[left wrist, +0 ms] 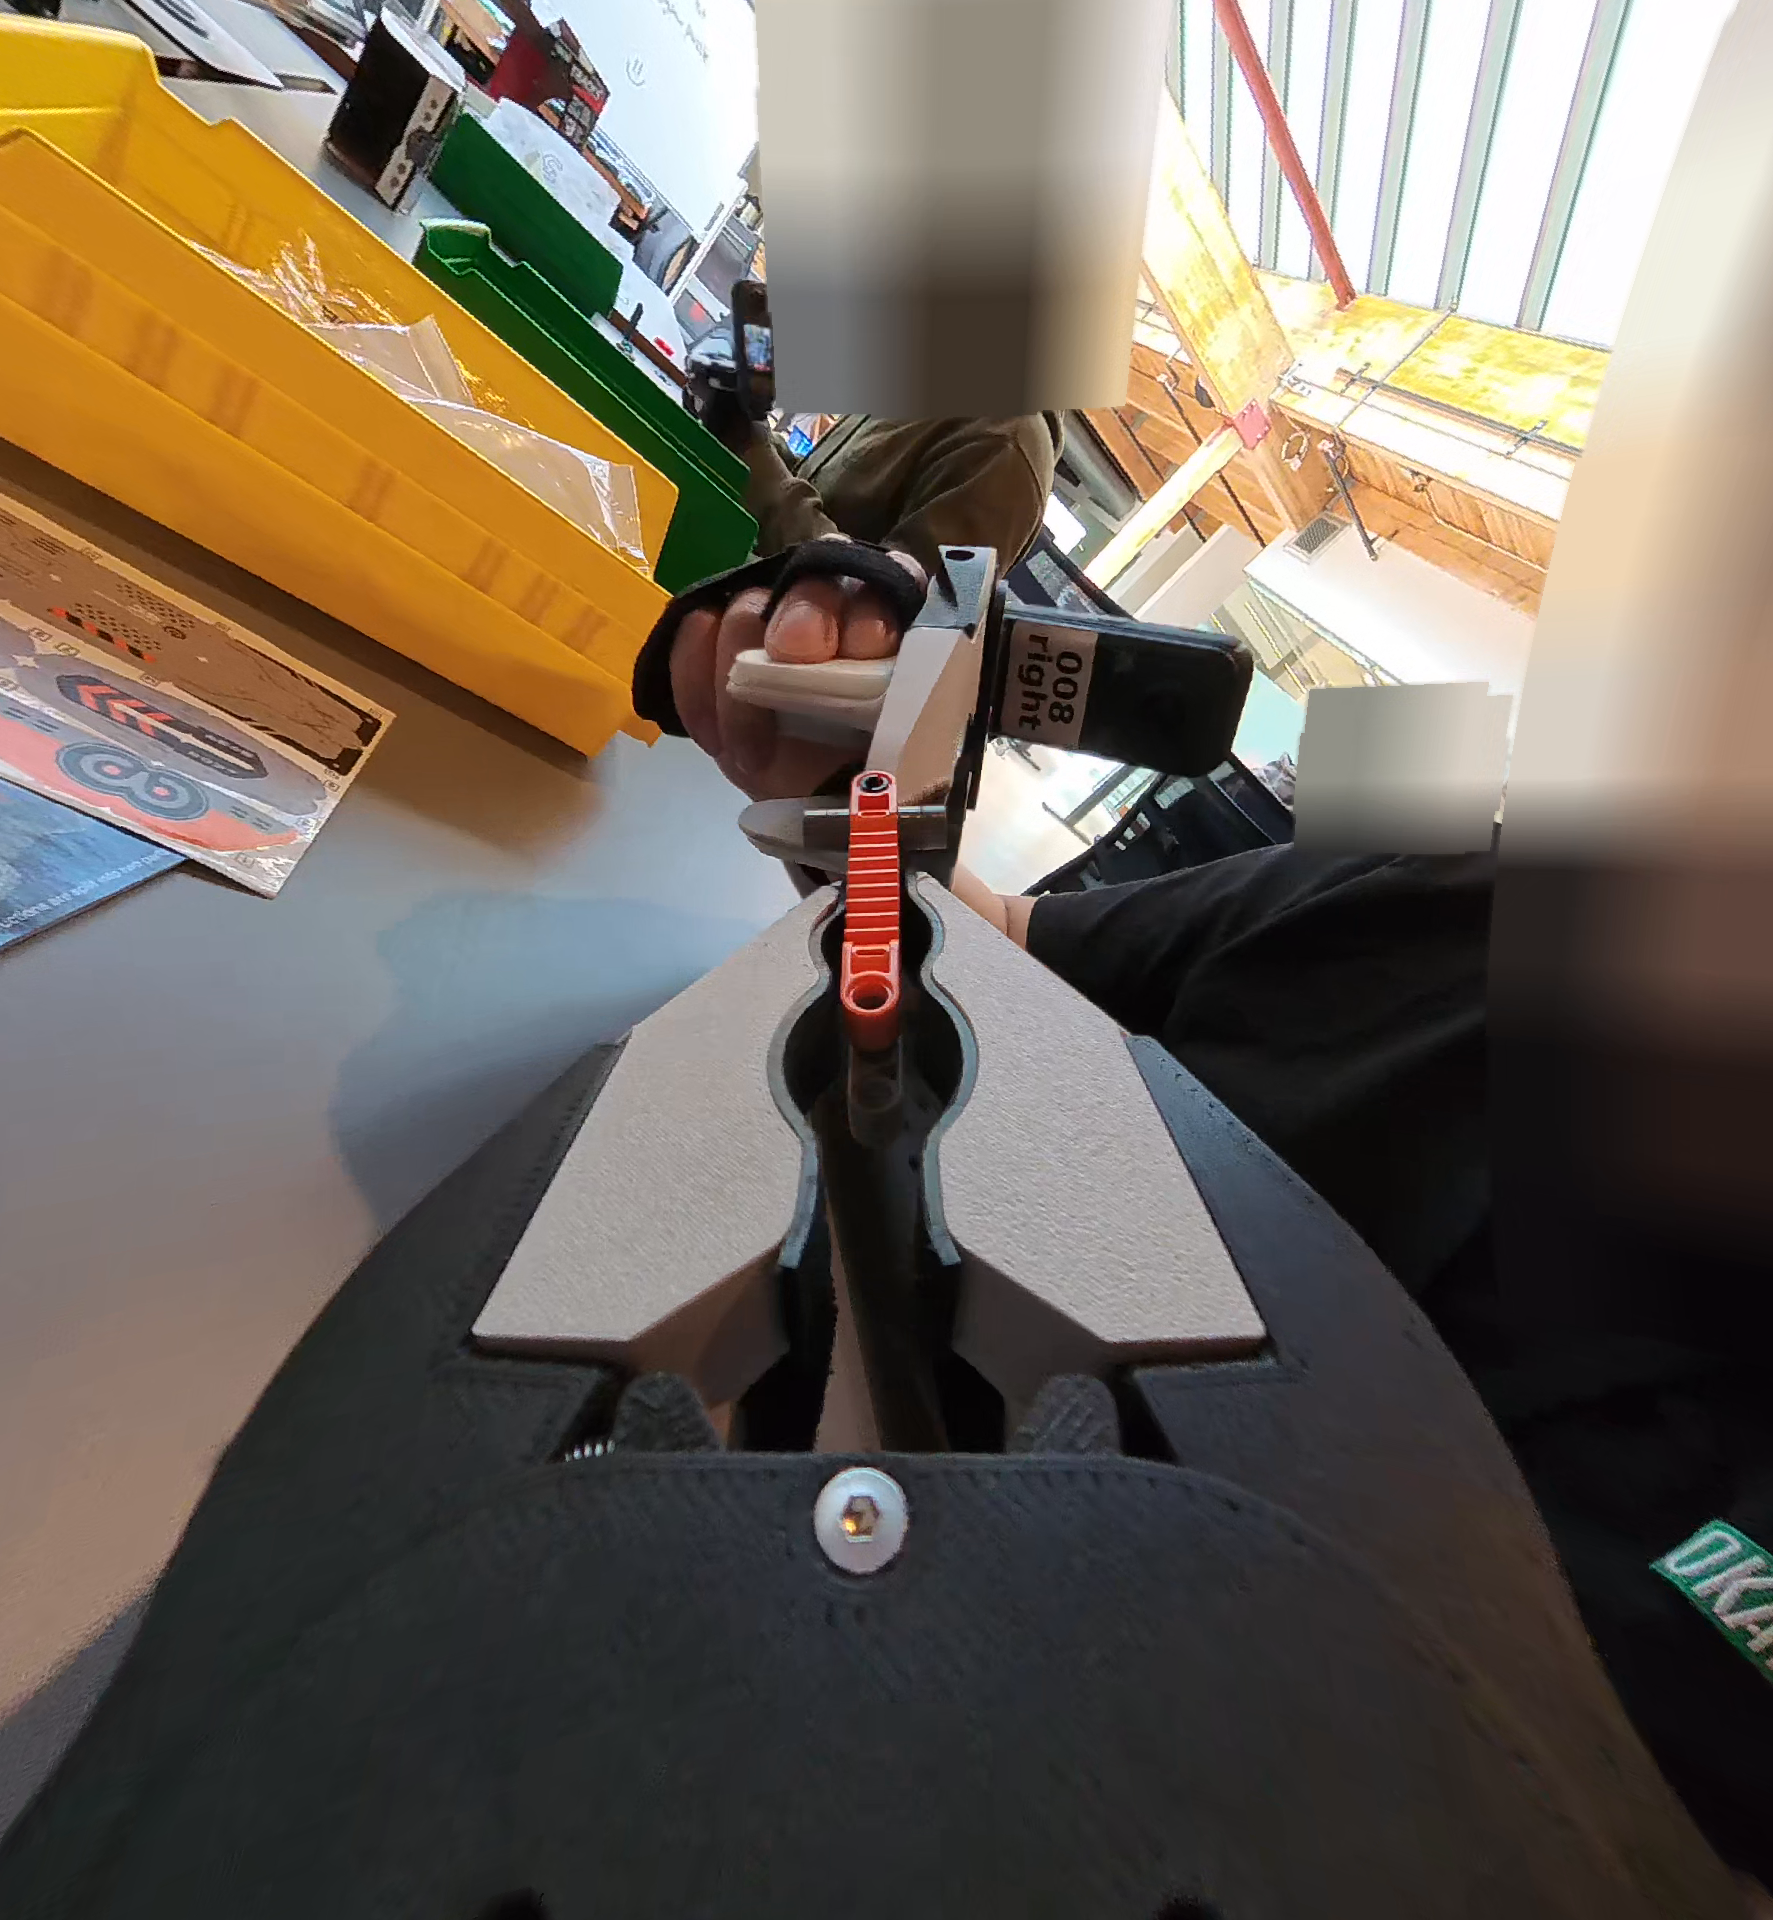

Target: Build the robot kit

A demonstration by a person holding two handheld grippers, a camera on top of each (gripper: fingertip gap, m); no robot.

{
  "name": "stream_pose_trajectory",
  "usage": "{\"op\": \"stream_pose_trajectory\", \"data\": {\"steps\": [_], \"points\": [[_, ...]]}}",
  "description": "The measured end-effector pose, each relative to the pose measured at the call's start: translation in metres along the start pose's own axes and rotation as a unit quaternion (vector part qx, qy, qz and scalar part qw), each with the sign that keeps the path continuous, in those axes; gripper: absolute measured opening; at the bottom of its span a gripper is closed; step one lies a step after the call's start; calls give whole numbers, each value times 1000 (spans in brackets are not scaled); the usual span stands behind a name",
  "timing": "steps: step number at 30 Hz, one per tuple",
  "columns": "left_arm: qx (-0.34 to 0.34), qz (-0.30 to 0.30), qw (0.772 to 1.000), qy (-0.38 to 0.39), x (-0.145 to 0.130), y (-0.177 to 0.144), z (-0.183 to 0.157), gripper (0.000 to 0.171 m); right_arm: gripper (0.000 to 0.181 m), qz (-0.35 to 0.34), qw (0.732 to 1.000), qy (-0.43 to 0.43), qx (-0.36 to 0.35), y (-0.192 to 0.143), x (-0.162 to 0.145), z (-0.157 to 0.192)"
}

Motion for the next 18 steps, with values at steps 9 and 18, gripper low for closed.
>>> {"op": "stream_pose_trajectory", "data": {"steps": [9,18], "points": [[-21,15,1000,1,-2,-1,-6,5,13,-32,999,17,13,-1,7,1],[-30,18,999,3,-2,-1,-8,5,14,-33,999,9,14,-3,9,1]]}}
Point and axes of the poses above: each gripper's, where its closed fingertips meet, y out along the fingers, x out of its top, z = x × y across the jaws, the point moved 8 cm from there along -y, back along the fingers, and after that the axes turned 2 degrees about -y, right-handed, at the moved point
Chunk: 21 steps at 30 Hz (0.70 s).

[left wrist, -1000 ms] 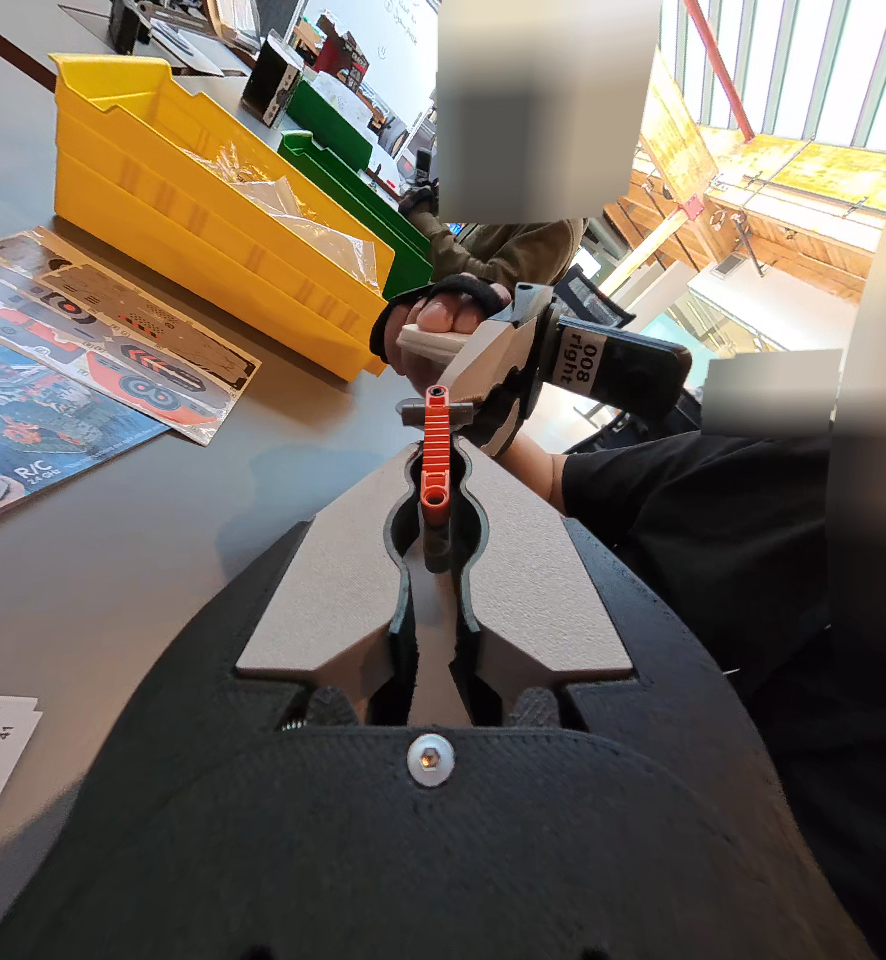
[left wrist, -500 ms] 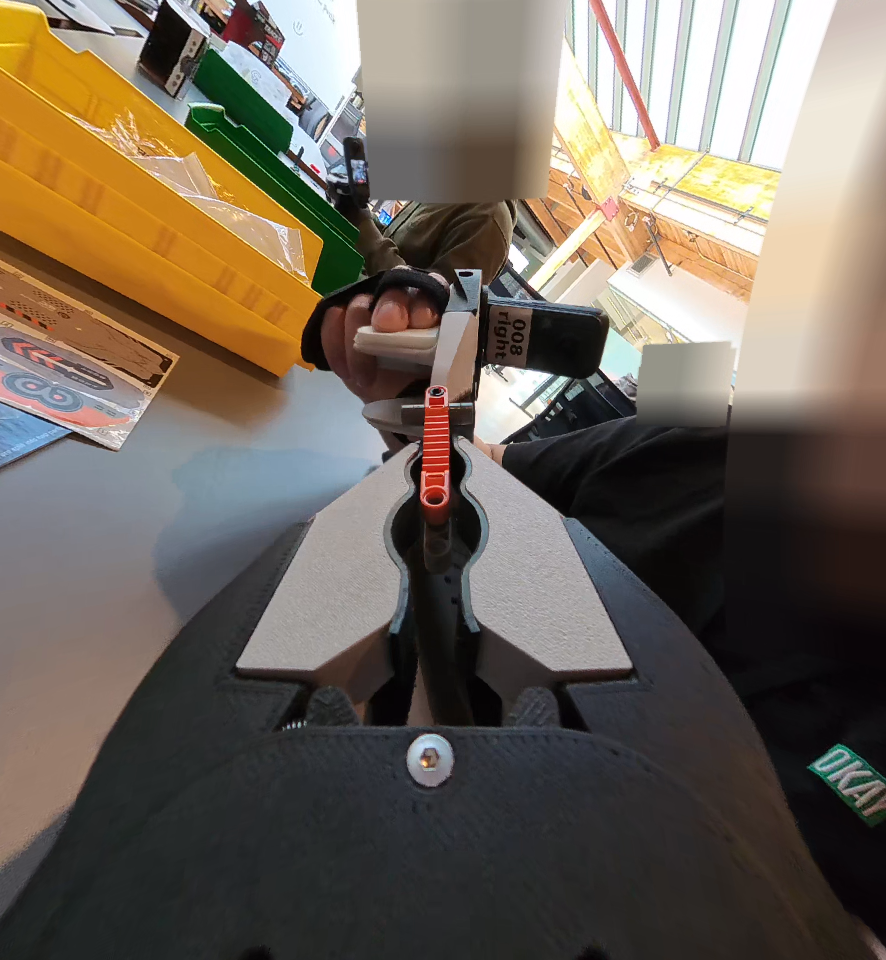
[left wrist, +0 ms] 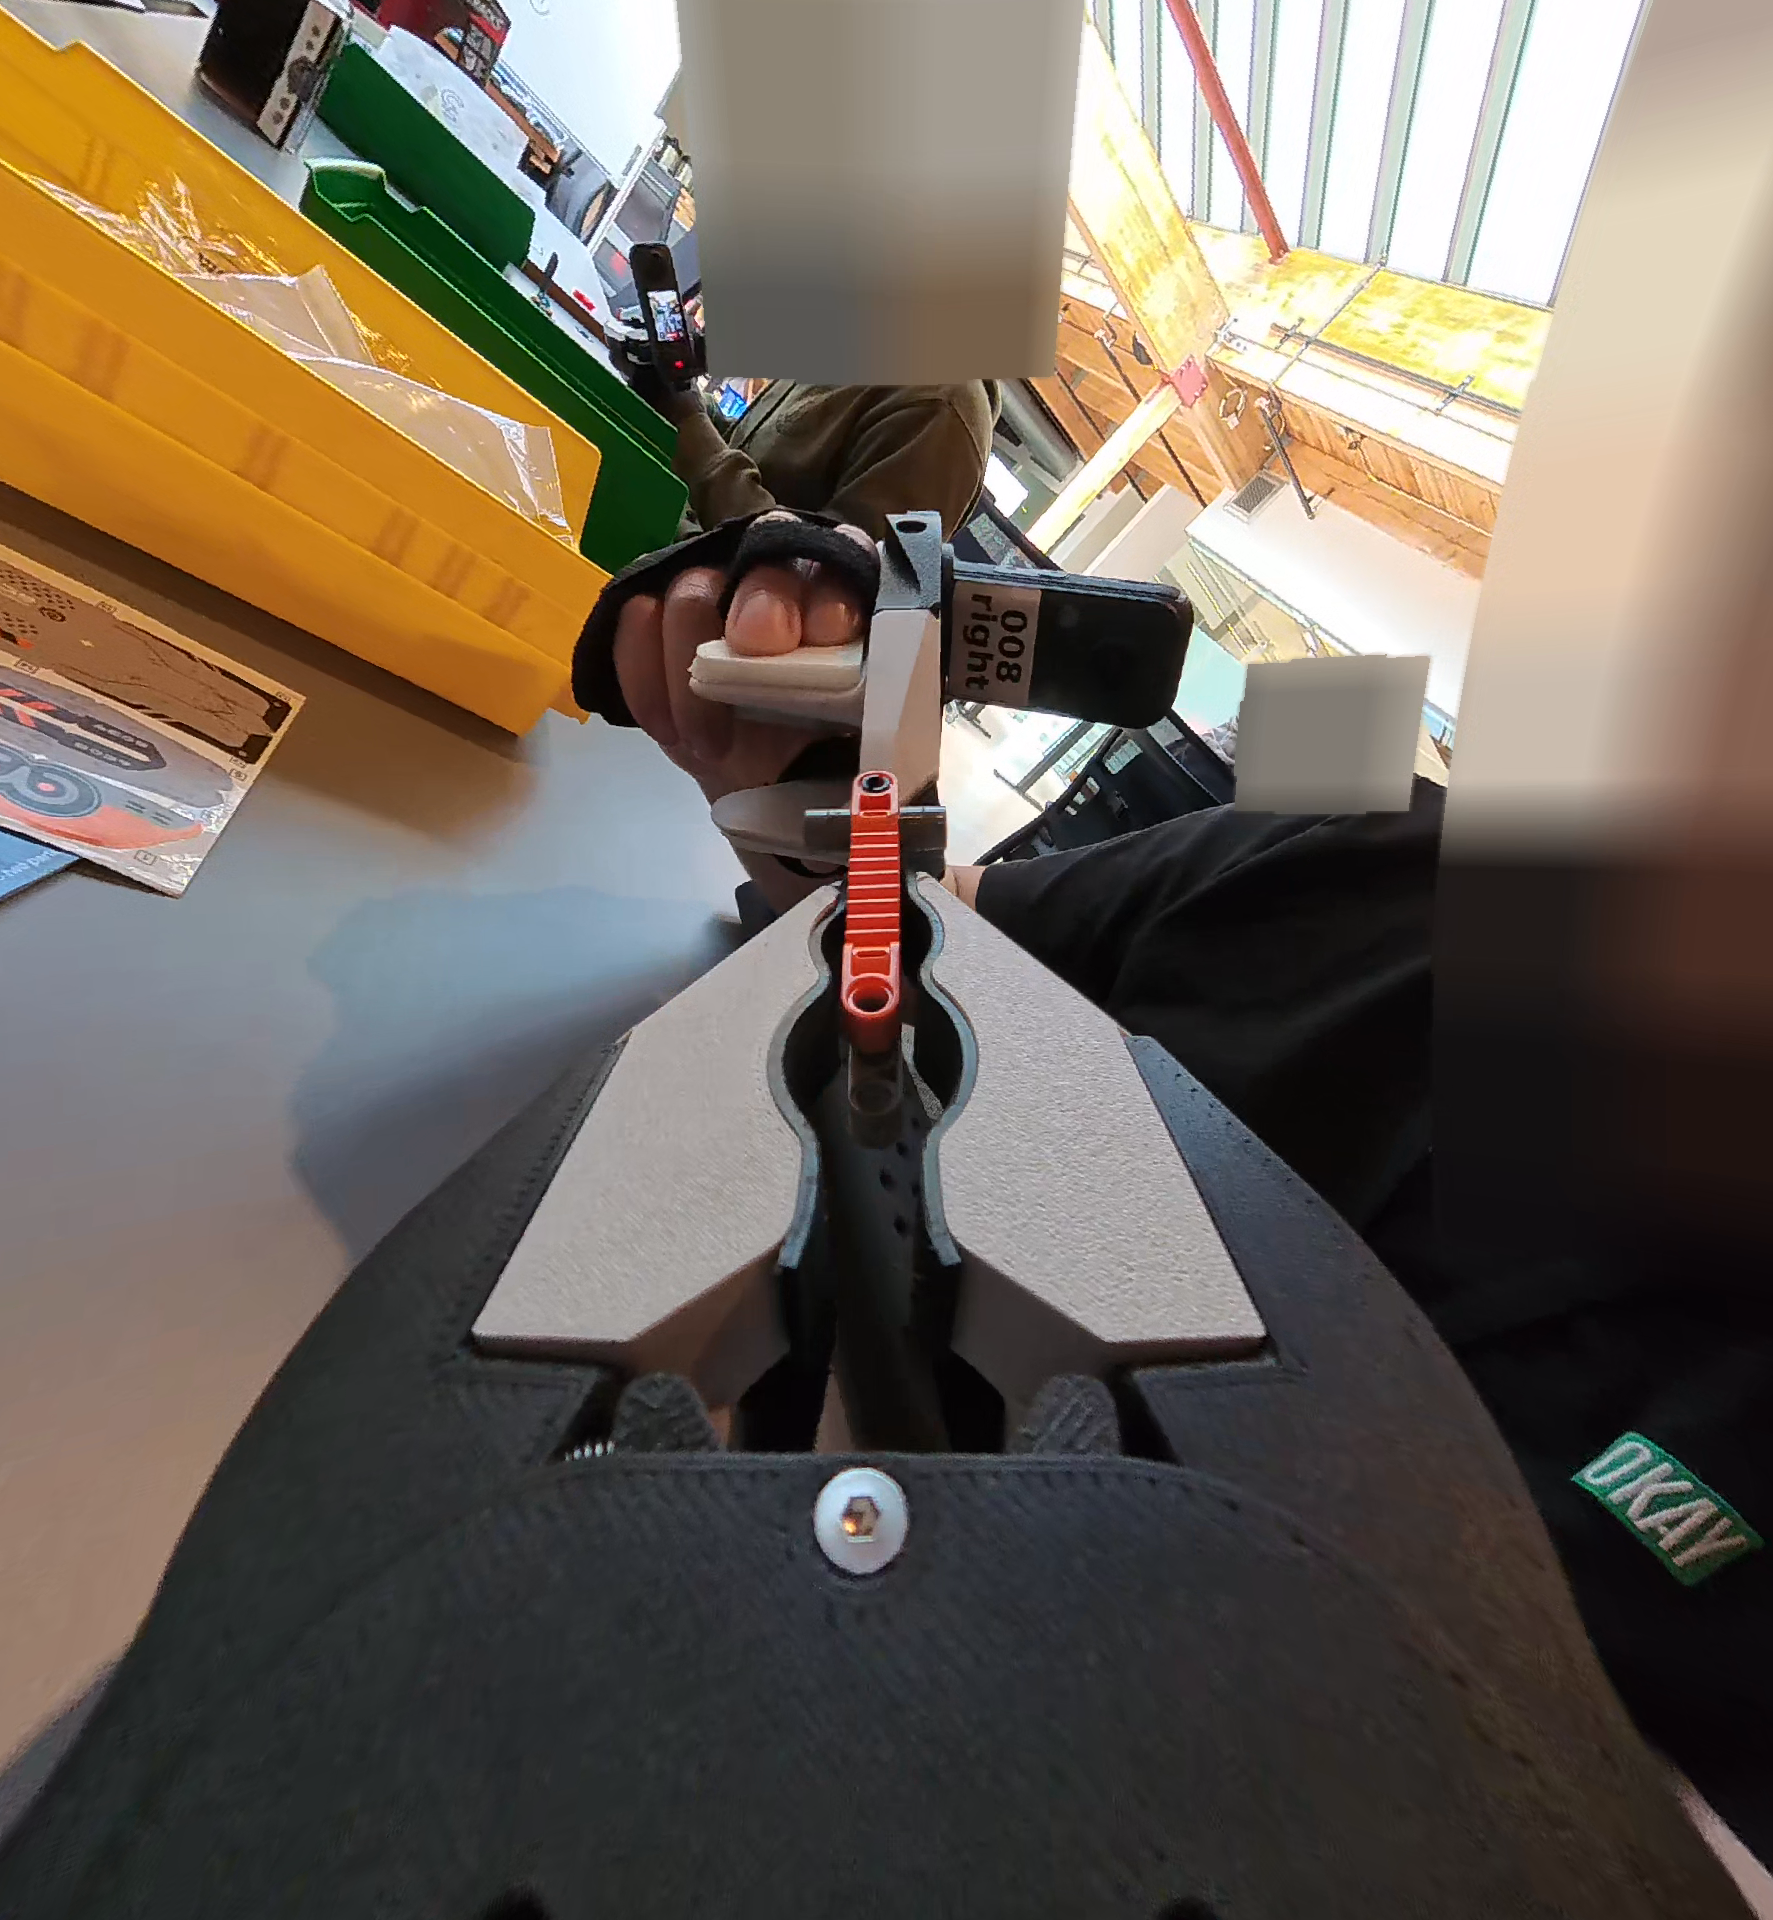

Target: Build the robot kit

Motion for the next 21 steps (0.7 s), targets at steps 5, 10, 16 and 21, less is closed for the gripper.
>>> {"op": "stream_pose_trajectory", "data": {"steps": [5,10,16,21], "points": [[-5,2,1000,5,0,-1,-4,5,13,-9,1000,-11,-9,1,4,1],[-18,11,1000,9,-1,-1,-7,5,14,-18,1000,-14,-5,1,8,2],[-31,33,998,35,-3,-2,-16,5,13,-29,999,-14,10,2,19,5],[-22,47,998,42,-6,-6,-13,5,13,-7,999,-33,18,6,18,9]]}}
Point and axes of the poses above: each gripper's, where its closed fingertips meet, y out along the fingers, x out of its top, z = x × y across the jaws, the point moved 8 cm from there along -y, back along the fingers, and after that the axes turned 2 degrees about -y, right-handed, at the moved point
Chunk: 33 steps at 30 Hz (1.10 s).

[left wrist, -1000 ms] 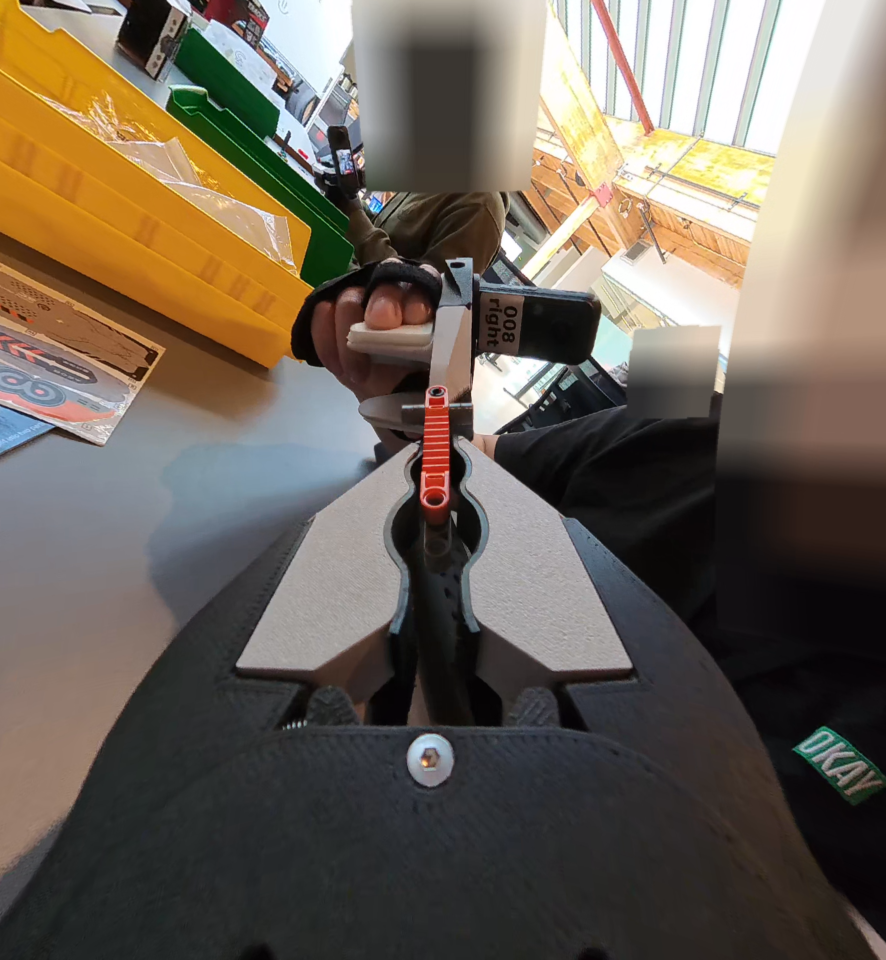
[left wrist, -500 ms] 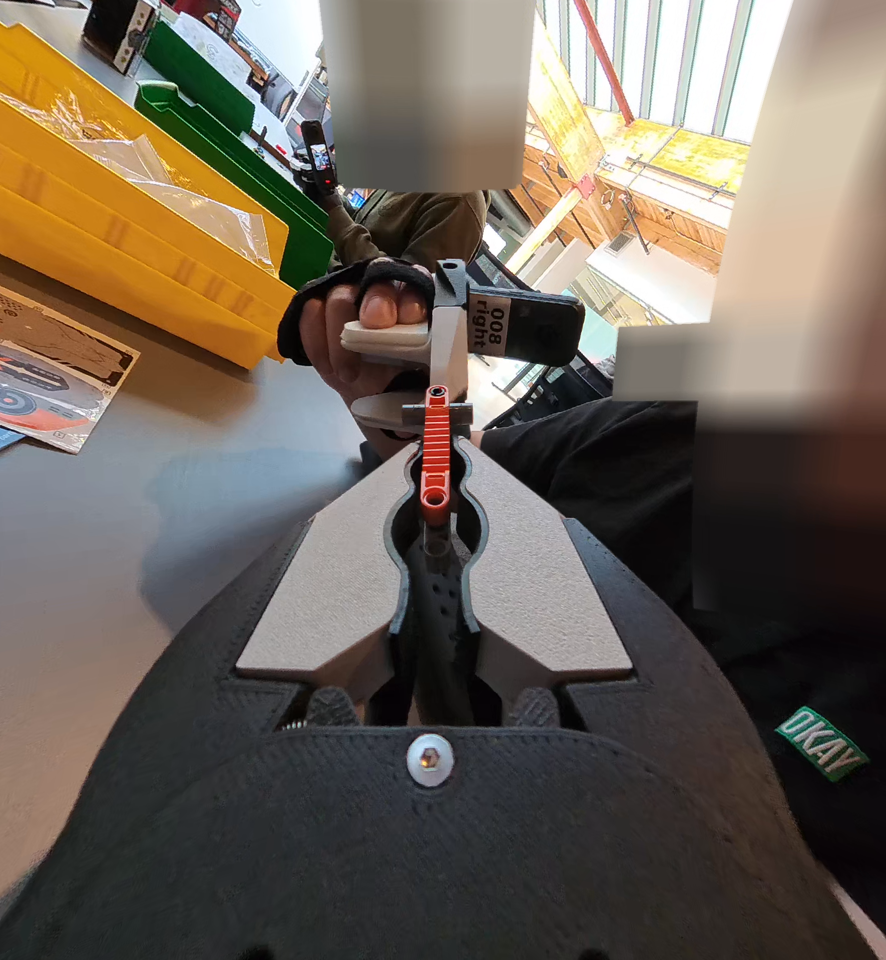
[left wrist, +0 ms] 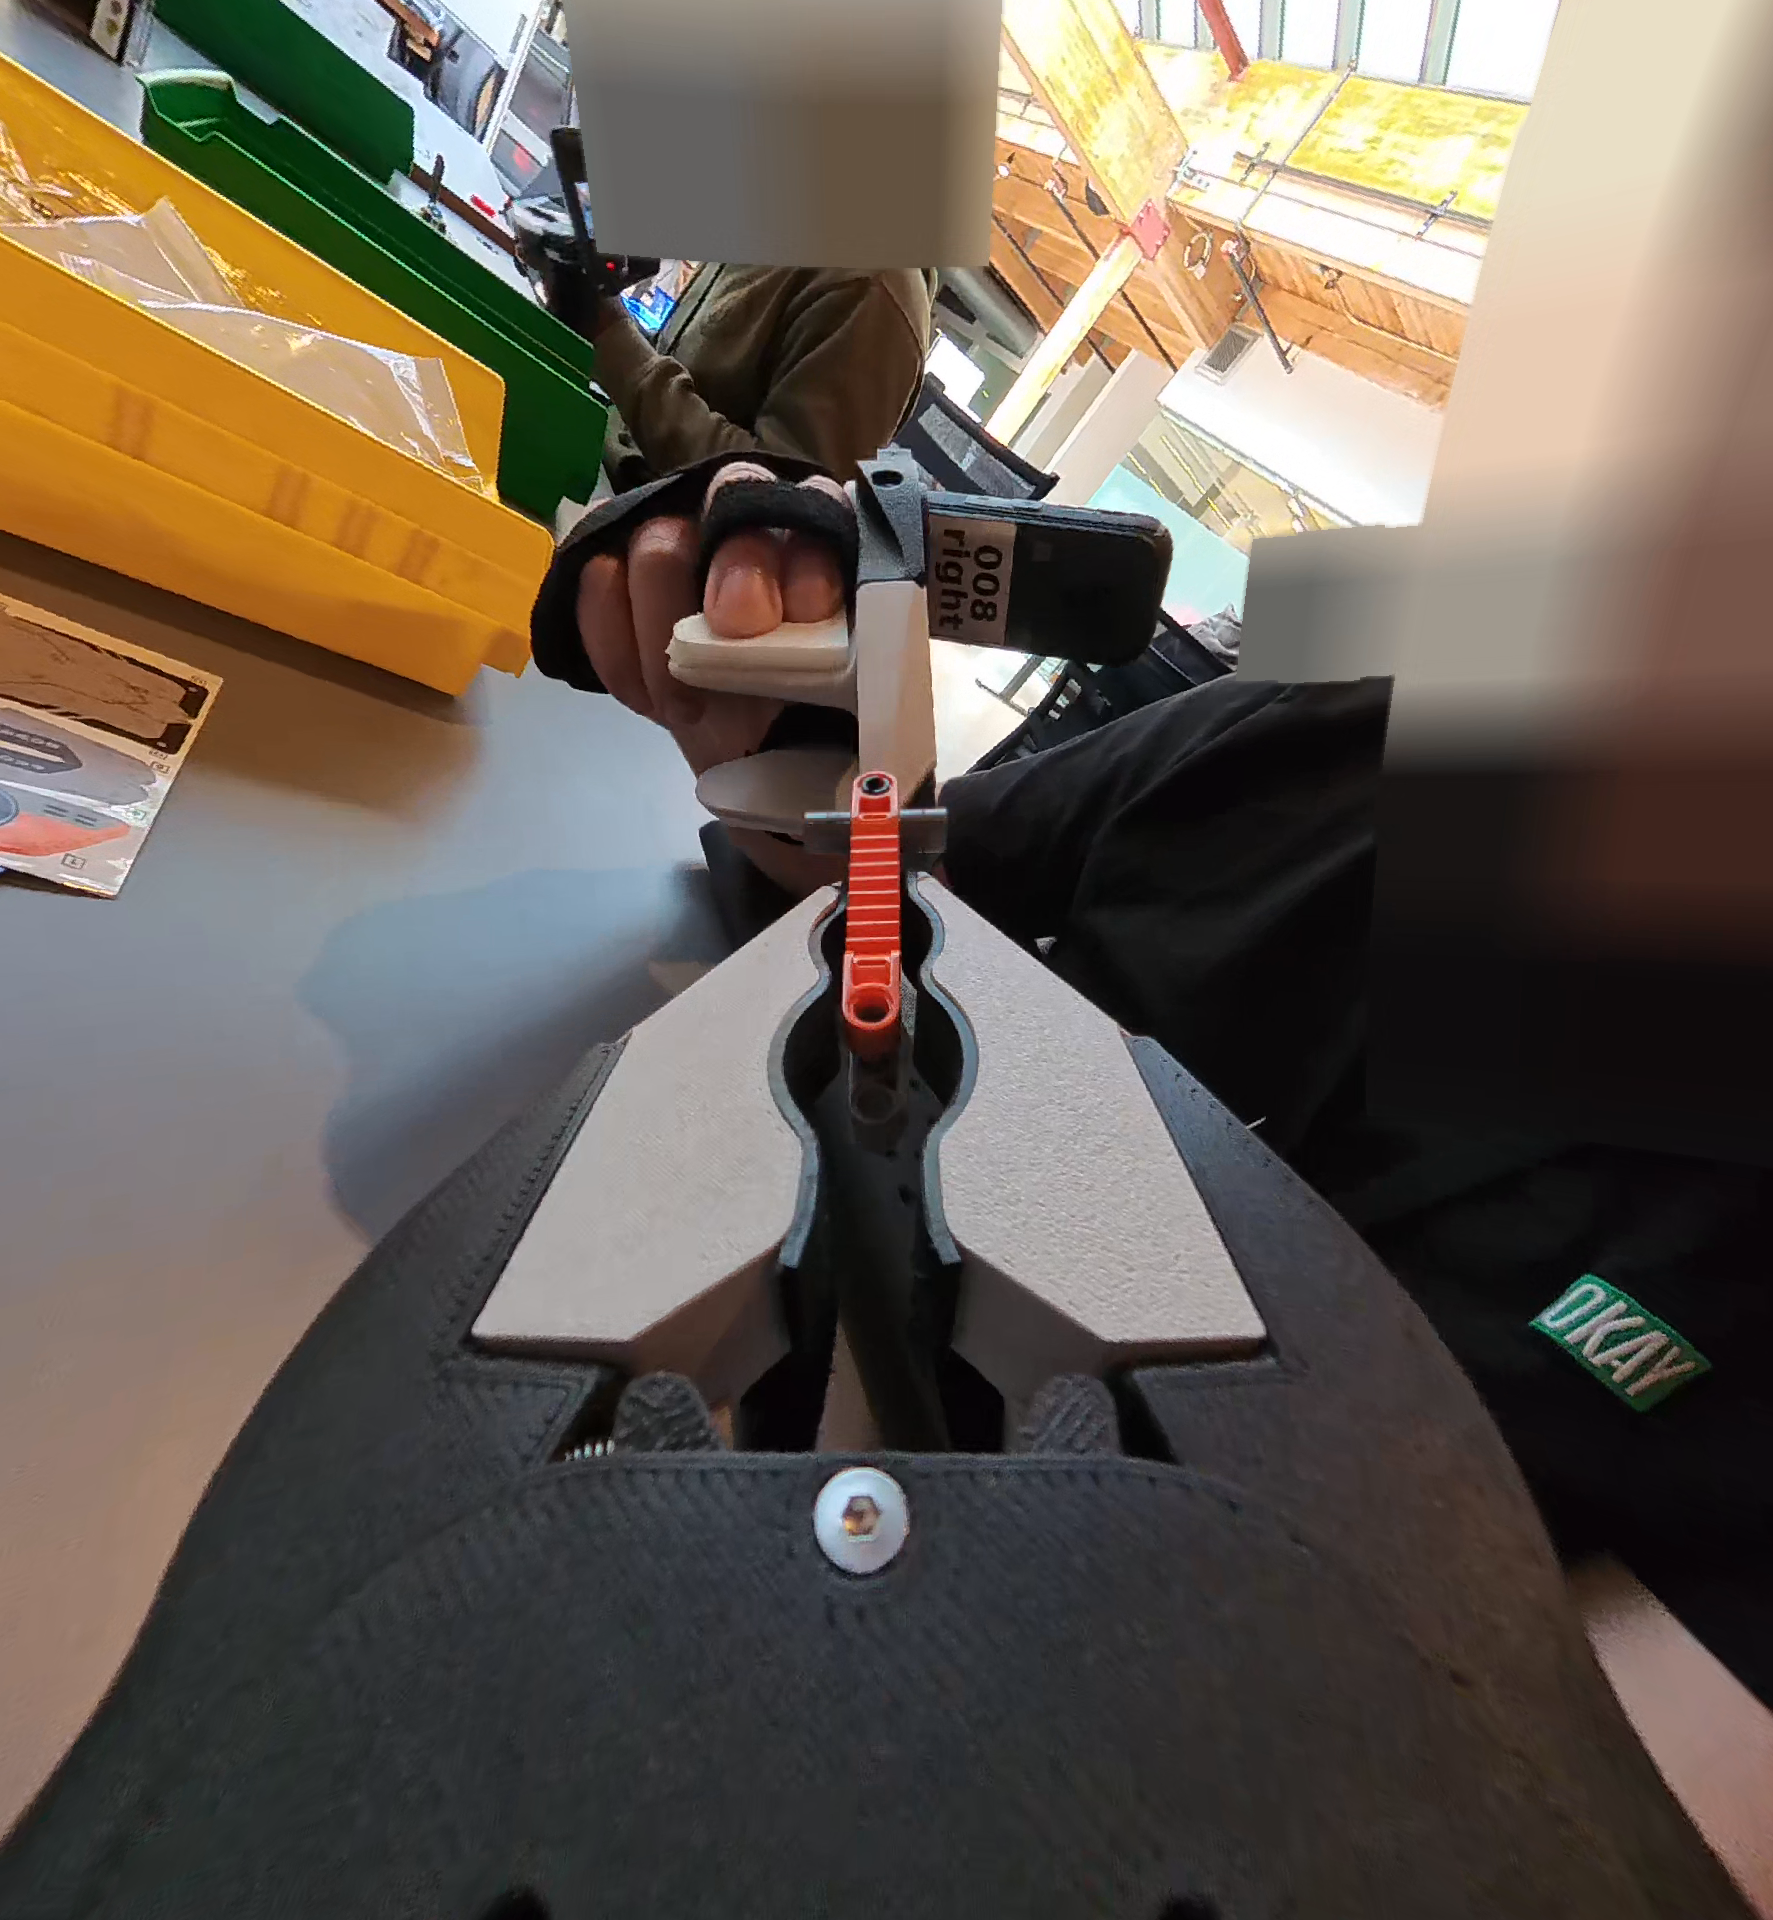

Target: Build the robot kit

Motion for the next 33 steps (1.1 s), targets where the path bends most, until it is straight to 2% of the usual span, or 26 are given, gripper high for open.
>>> {"op": "stream_pose_trajectory", "data": {"steps": [33], "points": [[20,20,1000,10,-2,5,0,5,13,27,999,1,27,-1,1,2]]}}
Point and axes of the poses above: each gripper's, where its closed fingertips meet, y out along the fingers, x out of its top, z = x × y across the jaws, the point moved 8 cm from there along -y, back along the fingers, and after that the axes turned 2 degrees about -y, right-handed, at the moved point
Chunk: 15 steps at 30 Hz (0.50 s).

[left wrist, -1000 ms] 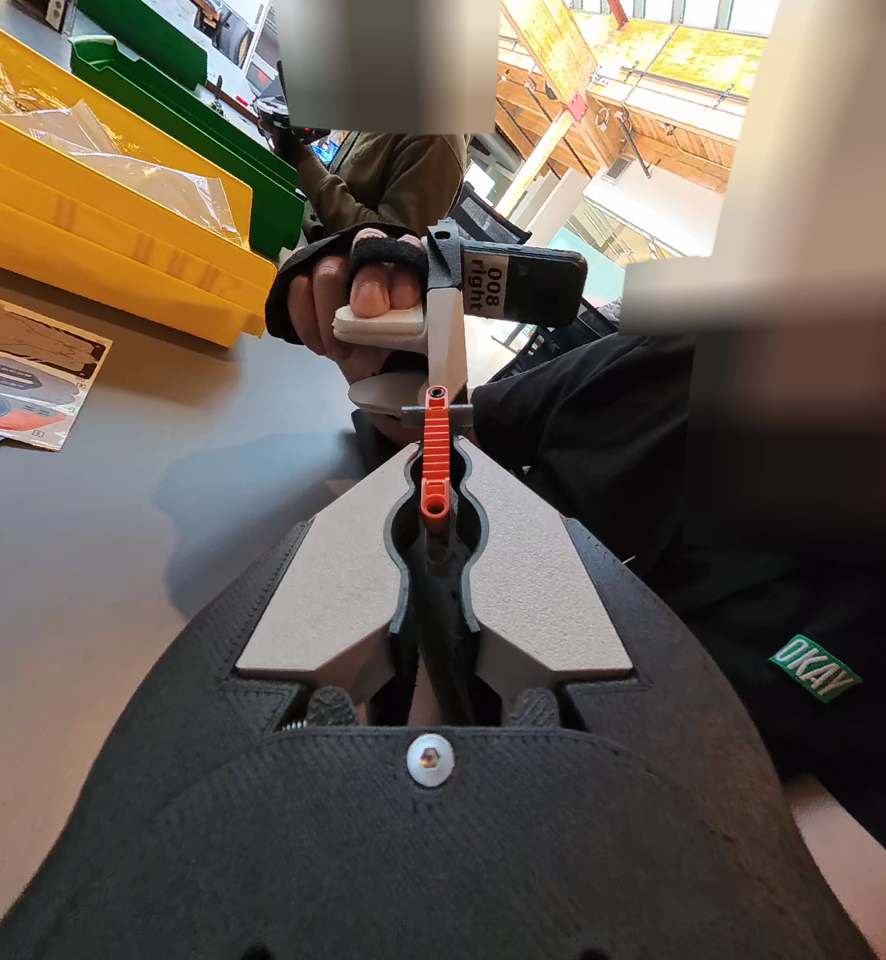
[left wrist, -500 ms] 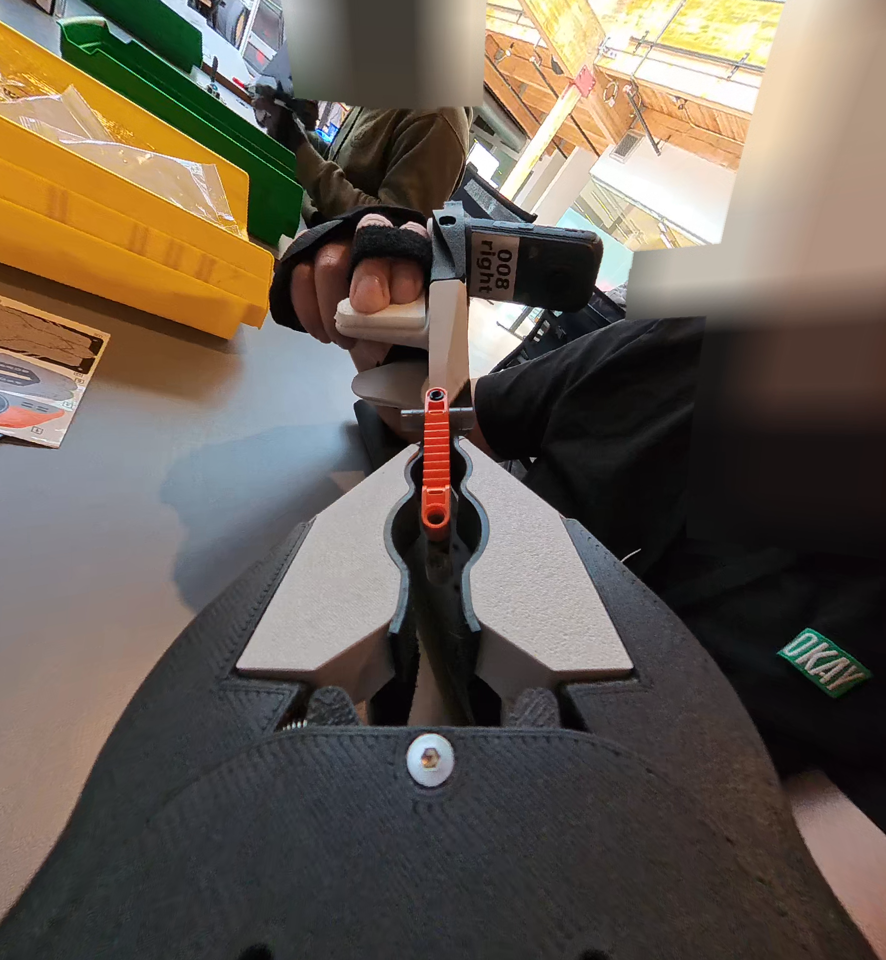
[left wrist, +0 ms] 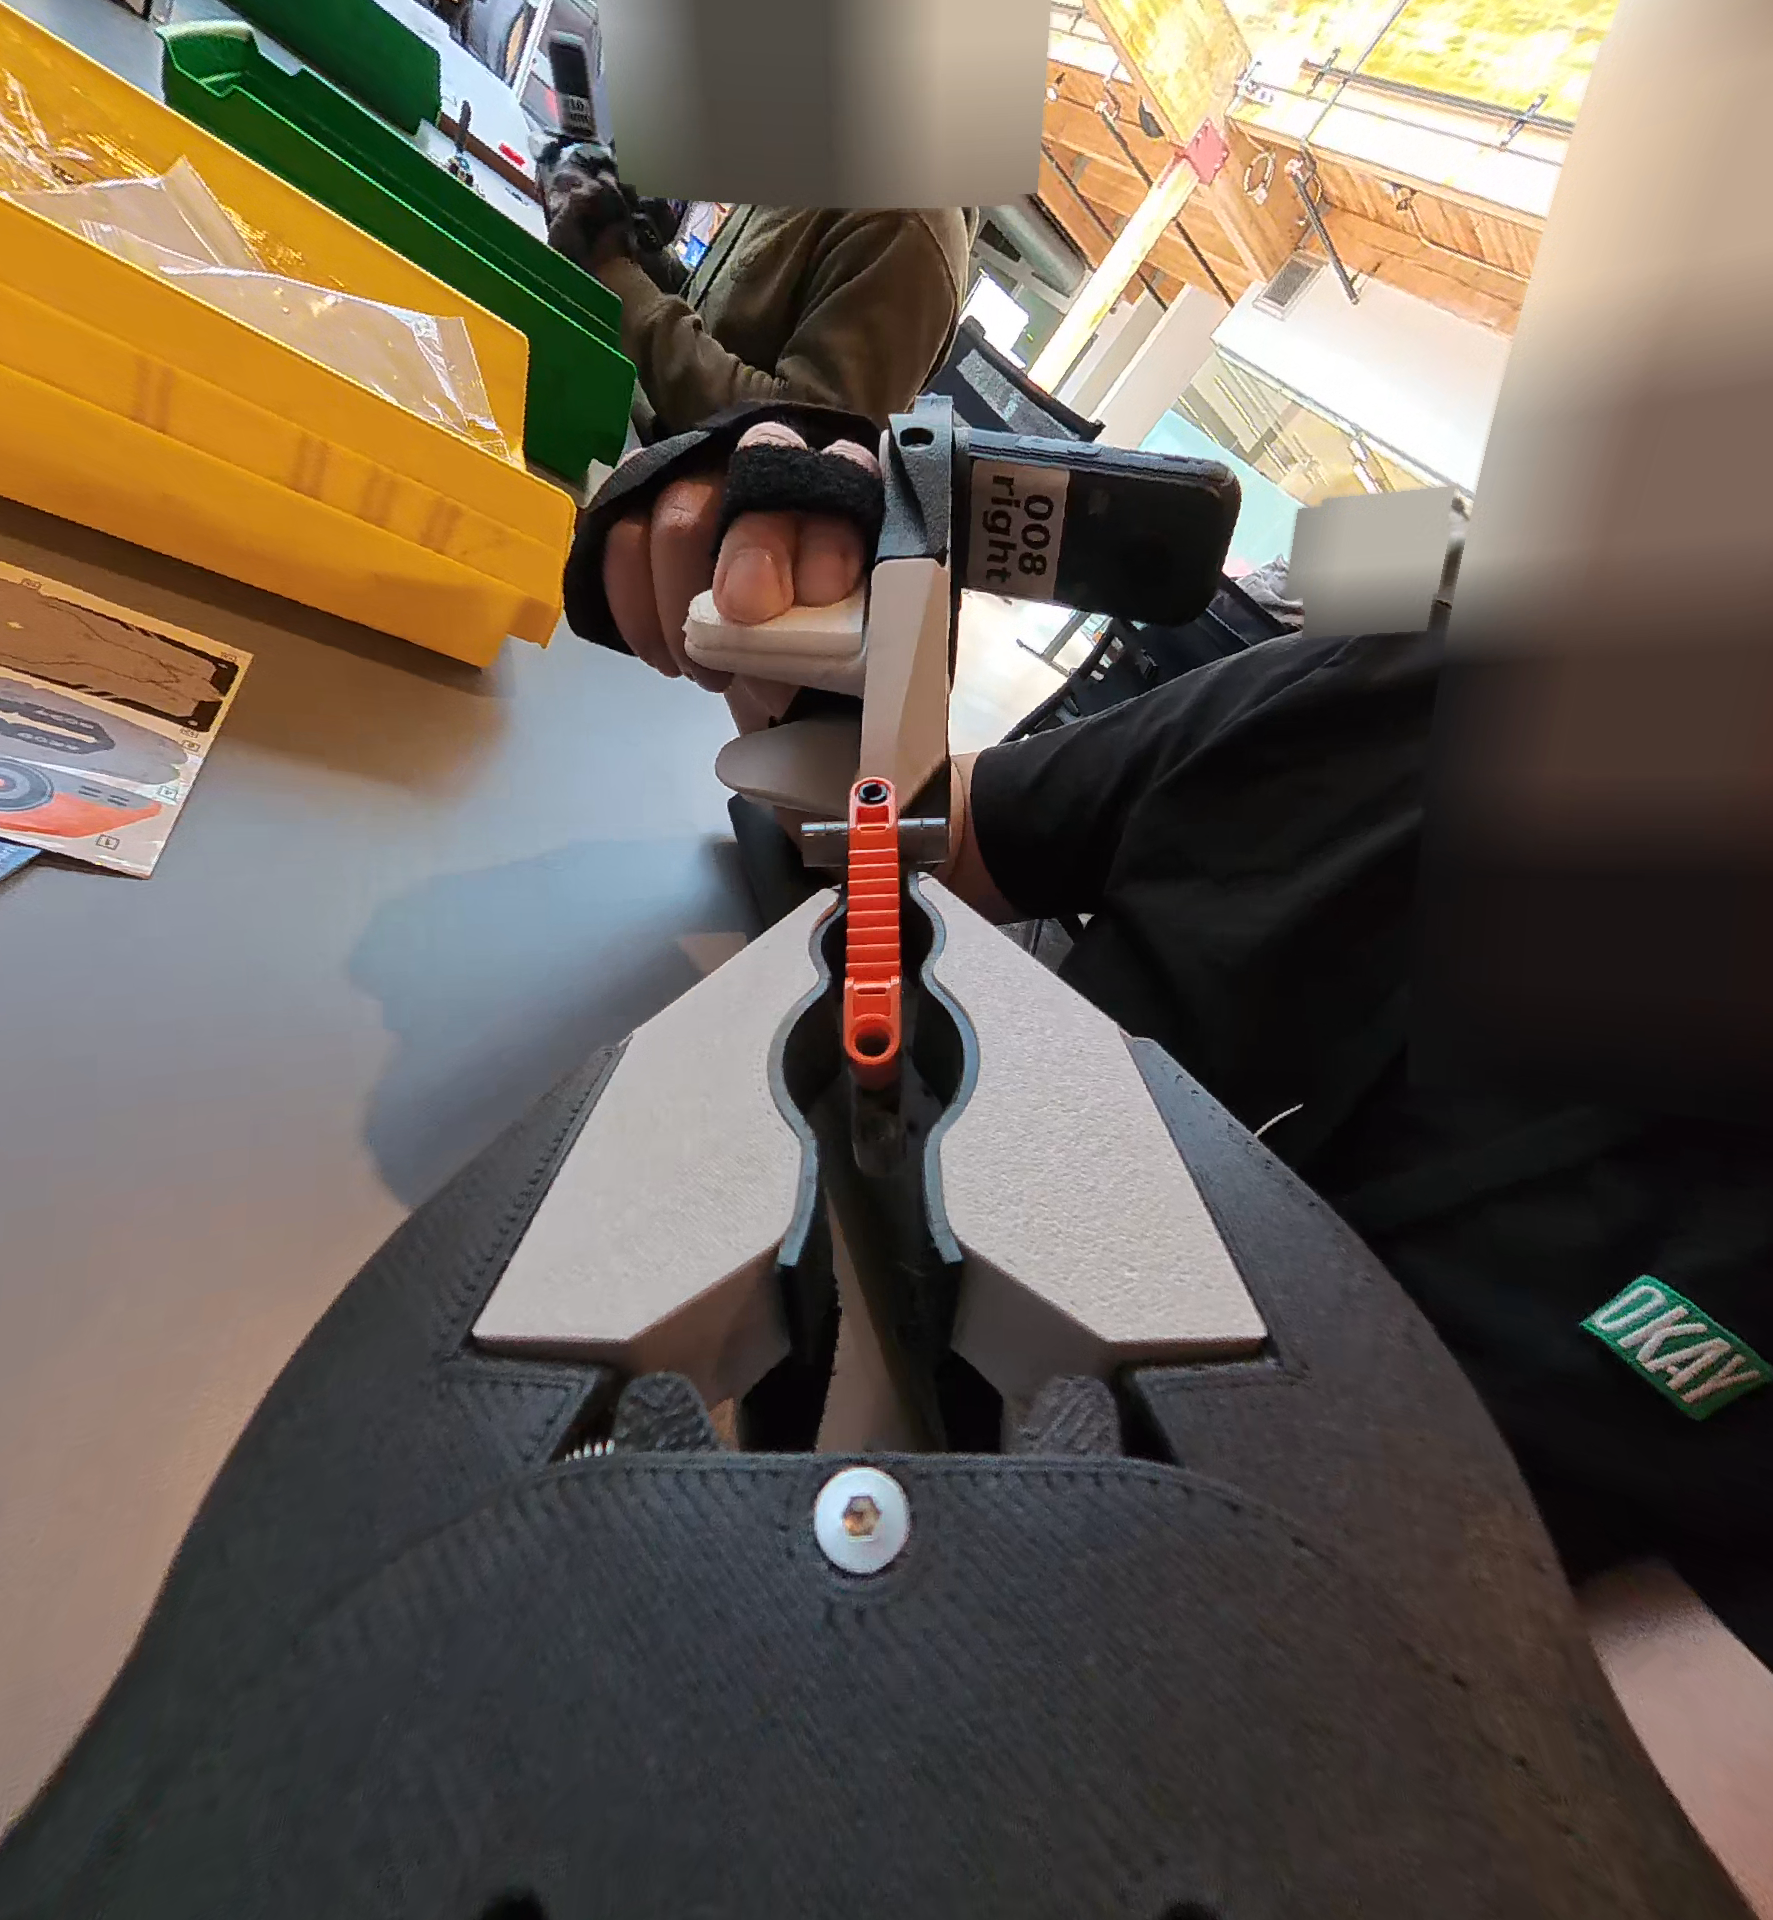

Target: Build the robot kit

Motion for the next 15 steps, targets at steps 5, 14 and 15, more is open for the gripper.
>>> {"op": "stream_pose_trajectory", "data": {"steps": [5,14,15], "points": [[6,5,1000,-3,-1,0,1,4,13,4,1000,1,4,1,-1,1],[13,11,1000,-13,-2,2,5,5,12,23,1000,-6,16,0,-3,3],[13,12,1000,-16,-3,2,6,4,12,24,1000,-6,19,0,-4,3]]}}
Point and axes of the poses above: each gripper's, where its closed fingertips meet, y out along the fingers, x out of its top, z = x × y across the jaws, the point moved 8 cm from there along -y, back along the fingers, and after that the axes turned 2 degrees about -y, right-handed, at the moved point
